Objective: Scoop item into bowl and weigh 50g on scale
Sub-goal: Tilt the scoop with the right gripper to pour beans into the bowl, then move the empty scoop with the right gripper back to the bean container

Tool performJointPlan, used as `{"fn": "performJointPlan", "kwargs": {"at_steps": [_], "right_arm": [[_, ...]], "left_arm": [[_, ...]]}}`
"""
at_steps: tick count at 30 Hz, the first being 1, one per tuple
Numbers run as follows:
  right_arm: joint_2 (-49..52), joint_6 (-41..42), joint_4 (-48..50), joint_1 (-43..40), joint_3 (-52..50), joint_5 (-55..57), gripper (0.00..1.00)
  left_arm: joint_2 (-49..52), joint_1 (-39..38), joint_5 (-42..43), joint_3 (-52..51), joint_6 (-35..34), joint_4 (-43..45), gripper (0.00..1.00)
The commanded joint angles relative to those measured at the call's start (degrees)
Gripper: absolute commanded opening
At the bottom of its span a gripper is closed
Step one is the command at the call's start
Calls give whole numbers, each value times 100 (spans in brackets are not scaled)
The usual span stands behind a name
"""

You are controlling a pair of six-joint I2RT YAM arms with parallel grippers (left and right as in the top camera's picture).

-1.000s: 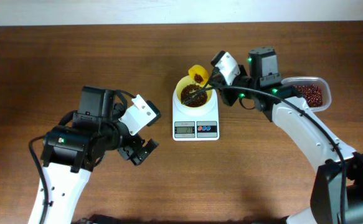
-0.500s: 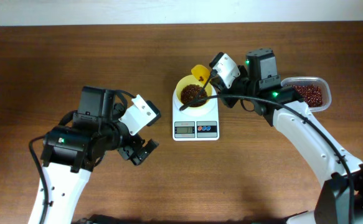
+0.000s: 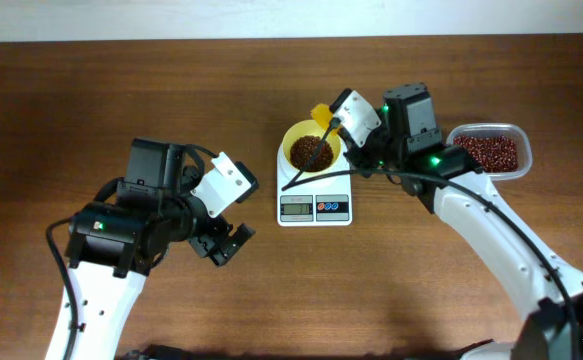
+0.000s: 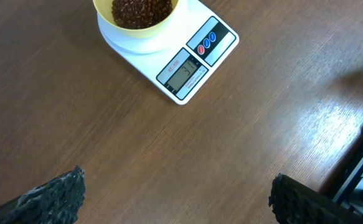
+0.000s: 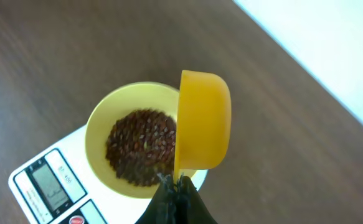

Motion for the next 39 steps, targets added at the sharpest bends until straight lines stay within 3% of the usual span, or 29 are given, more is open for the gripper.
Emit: {"fn": "performJointPlan", "kwargs": {"at_steps": [1, 5, 9, 11, 17, 32, 39], "right_arm": [[-841, 450, -31, -28, -2, 118, 4], [-1648, 1580, -704, -695, -2, 717, 4], [-1904, 3995, -1134, -1718, -2, 658, 4], [-1904, 4393, -1563, -1919, -2, 479, 4], [-1943, 4404, -2240, -2000, -2, -859, 4], [-1921, 4398, -2887, -2232, -4, -813, 4], [-1818, 4356, -3279, -2232, -4, 1161, 4]], "left_arm": [[-28, 31, 85, 107, 70, 11, 99], [-28, 31, 83, 107, 70, 13, 99], [-28, 31, 83, 107, 70, 11, 99], [-28, 31, 83, 107, 70, 11, 99], [-28, 31, 85, 107, 70, 11, 99], [-28, 31, 83, 107, 70, 11, 99], [-28, 31, 85, 107, 70, 13, 99]]}}
